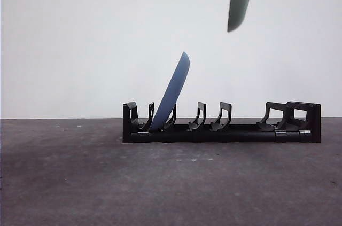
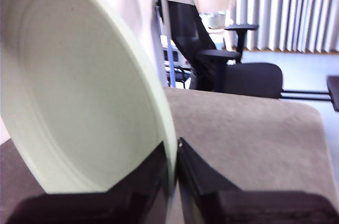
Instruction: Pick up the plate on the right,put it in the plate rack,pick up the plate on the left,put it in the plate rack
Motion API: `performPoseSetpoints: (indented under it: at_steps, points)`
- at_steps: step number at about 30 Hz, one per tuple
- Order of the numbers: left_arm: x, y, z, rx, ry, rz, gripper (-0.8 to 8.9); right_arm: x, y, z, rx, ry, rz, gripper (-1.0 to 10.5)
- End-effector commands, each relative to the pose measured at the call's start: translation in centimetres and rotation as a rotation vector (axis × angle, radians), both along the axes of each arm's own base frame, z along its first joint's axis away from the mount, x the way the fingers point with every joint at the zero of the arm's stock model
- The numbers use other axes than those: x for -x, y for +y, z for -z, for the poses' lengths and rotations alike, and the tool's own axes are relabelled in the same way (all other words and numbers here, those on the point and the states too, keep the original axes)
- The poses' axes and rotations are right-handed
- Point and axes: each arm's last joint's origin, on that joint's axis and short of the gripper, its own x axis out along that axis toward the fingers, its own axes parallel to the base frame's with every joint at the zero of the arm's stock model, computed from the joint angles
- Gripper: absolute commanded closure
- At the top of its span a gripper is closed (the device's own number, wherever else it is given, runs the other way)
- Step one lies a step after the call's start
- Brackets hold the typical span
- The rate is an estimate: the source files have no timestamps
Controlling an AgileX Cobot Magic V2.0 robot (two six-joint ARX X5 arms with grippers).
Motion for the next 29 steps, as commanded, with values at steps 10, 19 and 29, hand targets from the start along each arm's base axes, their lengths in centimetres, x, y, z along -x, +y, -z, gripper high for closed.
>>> performPoseSetpoints:
  at_steps: [10,19,29]
  points:
    - [-5.7,-2.0,6.4,0.076,0.079,-0.173,8.22,0.8,-0.3,7.9,0.054,0.239,0.006,6.5]
    - [-9.5,-3.8,9.4,0.011,0.124,-0.233,8.22,0.1,0.1,8.9,0.054,0.244,0.004,6.5]
    - [-10.9,-3.5,12.0,-0.056,0.181,-0.273,8.22,0.1,0.1,8.9,0.061,0.238,-0.002,6.5]
